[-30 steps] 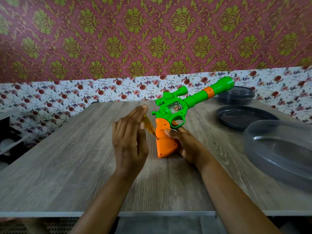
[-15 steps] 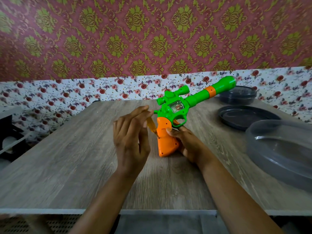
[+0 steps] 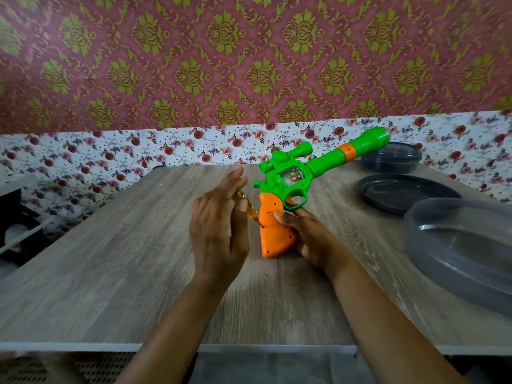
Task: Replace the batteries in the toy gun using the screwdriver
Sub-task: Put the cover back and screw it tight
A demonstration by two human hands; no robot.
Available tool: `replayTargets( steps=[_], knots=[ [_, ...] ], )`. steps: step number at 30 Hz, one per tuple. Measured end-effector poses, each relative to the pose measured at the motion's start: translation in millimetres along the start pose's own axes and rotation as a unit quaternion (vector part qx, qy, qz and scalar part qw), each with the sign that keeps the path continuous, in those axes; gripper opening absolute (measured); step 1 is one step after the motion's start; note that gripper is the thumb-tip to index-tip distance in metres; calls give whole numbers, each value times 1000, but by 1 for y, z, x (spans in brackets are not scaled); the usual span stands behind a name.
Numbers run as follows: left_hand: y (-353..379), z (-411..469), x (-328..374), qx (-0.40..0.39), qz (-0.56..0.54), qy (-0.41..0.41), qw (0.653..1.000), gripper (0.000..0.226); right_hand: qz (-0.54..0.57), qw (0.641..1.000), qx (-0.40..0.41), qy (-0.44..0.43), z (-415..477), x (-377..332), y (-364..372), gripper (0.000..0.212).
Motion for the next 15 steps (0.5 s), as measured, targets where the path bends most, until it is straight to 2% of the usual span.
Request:
replayTargets(
  steps=[5, 12, 15],
  knots=[
    [-2, -2, 0, 13, 18, 44, 999, 25, 4, 1000, 0, 3, 0, 0, 0, 29],
    [-9, -1, 1, 45, 27, 48, 997, 15, 23, 1000, -6, 2, 0, 0, 1, 32],
    [-5, 0, 2, 38, 40, 41, 998, 23, 14, 1000, -1, 3, 2, 1, 1, 36]
  ],
)
Point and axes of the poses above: each hand's wrist, its own z-axis towards the middle knuckle, its own y-axis out of the palm, x = y × z, the point moved 6 cm from there along z, towards the middle knuckle, and after that the axes turned 3 degrees about -x, right-handed, at the moved point
